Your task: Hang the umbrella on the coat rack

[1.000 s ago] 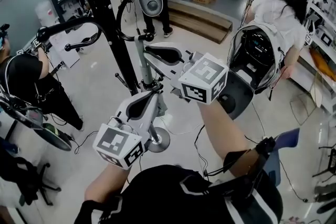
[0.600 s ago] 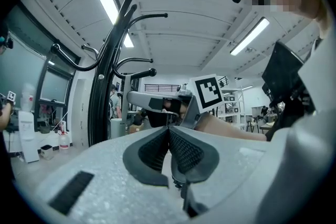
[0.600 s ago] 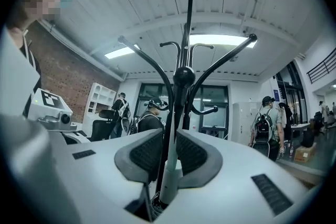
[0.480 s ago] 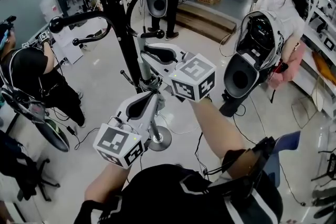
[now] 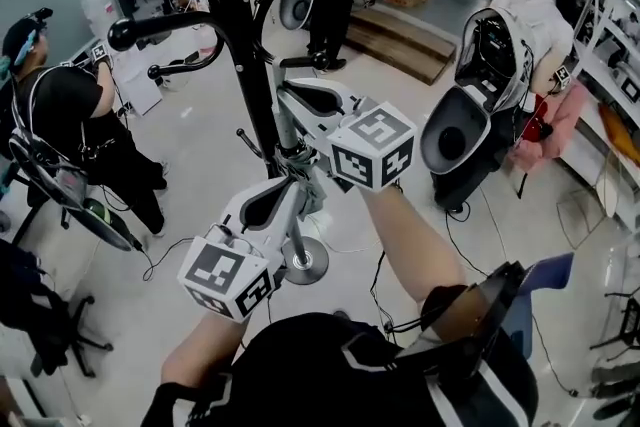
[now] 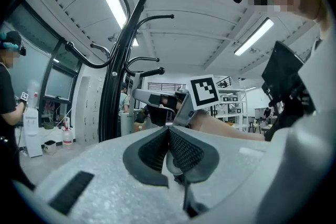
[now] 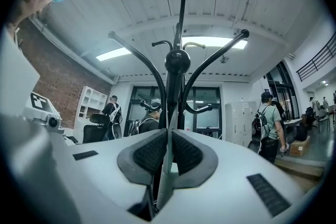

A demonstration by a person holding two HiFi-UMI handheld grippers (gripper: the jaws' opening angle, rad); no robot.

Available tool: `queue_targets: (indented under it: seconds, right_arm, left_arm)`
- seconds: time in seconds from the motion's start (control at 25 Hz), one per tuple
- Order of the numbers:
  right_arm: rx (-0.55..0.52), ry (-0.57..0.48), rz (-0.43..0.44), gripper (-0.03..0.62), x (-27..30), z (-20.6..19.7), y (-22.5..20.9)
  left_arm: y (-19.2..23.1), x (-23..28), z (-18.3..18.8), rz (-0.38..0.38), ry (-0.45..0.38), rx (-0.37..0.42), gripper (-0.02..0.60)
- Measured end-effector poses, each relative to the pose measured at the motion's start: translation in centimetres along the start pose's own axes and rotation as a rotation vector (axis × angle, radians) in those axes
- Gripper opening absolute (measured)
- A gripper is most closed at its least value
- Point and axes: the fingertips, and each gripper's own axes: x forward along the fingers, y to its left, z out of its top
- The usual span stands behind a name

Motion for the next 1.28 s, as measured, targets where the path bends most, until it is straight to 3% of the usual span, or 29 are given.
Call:
queue_targets:
  seconds: [0.44, 0.76, 1.12, 1.28]
  right_arm:
    - [-0.010, -0.002, -0.091, 0.035, -3.6, -0.8, 2.4]
    - [-0.001, 0.048, -0.202, 0.031, -7.2, -2.7, 6.1]
    - [0.024, 0.047, -0.310, 0.023, -11.4, -3.2, 8.5]
    - [0.040, 0.047, -0.330, 0.015, -12.4, -3.6, 9.0]
  left_arm:
    - [0.9, -2.0, -0.8, -0.016, -0.020, -0.013, 0.011]
    - [3.7, -5.3, -0.1, 0.055, -0.073, 0.037, 0.011]
    - [4.6, -7.4, -1.9, 0.085, -0.064, -0.020, 0.011]
    - [4.5, -7.8, -2.0, 0.094, -0.060, -0.010, 0.011]
